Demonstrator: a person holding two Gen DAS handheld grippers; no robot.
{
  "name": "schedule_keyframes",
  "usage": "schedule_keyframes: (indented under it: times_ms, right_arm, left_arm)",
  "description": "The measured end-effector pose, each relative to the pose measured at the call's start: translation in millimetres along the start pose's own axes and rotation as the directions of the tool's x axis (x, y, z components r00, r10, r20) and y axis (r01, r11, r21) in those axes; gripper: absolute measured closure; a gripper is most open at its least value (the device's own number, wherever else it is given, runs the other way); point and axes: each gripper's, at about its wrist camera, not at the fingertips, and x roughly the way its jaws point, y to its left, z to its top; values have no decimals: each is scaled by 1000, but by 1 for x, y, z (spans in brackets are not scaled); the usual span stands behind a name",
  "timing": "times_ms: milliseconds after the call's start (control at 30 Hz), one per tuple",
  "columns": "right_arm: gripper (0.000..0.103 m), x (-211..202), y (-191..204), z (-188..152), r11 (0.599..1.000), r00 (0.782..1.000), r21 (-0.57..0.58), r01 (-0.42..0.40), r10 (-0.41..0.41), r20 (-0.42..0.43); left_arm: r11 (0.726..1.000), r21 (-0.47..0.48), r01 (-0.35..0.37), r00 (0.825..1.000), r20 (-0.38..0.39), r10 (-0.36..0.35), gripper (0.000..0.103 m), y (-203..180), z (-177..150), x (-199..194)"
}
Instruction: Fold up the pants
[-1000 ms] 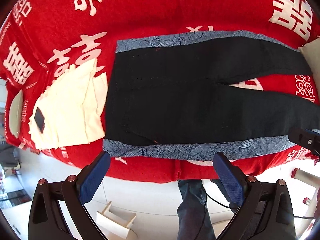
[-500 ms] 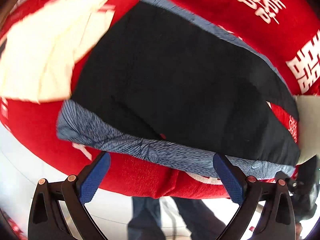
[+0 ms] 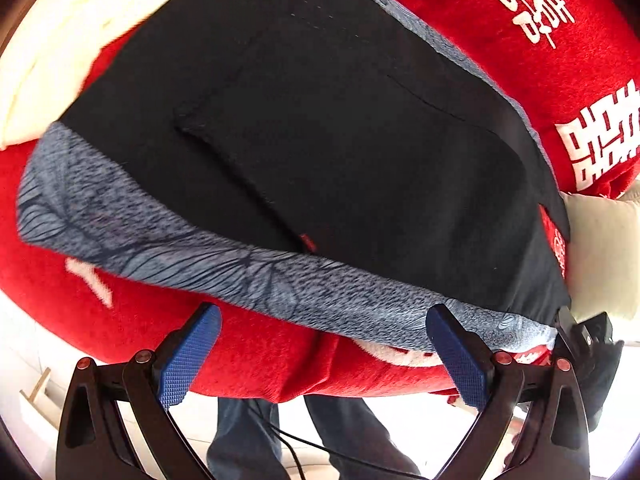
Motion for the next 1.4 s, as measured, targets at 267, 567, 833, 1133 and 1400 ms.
schedule_keyframes:
  times_ms: [267,567,833,1133,1400]
  right_arm:
    - [92,4,2,11,980,993,163,-116,118,-4]
    - [92,-13,39,15,990,991,81,-119,123,-45]
    - [96,-3,15,19,989,998,149,-7,16,-61]
    - [97,-25,94,74,992,995,-116,48,-57,-78]
    - [97,6,163,175,947,983,-312,72,-120,-136]
  left_arm:
    - [989,-111,101,995,-14,-103,0,2,6,8]
    - [958,-246,146,987,105,-123,20,23,39,-7]
    - [970,-219,105,993,84,-88,83,39,49,-15]
    - [978,-157,138,977,181,-109,85,-14,89,-76]
    - [992,-75,99,963,259,-77,85,-60,194,-69]
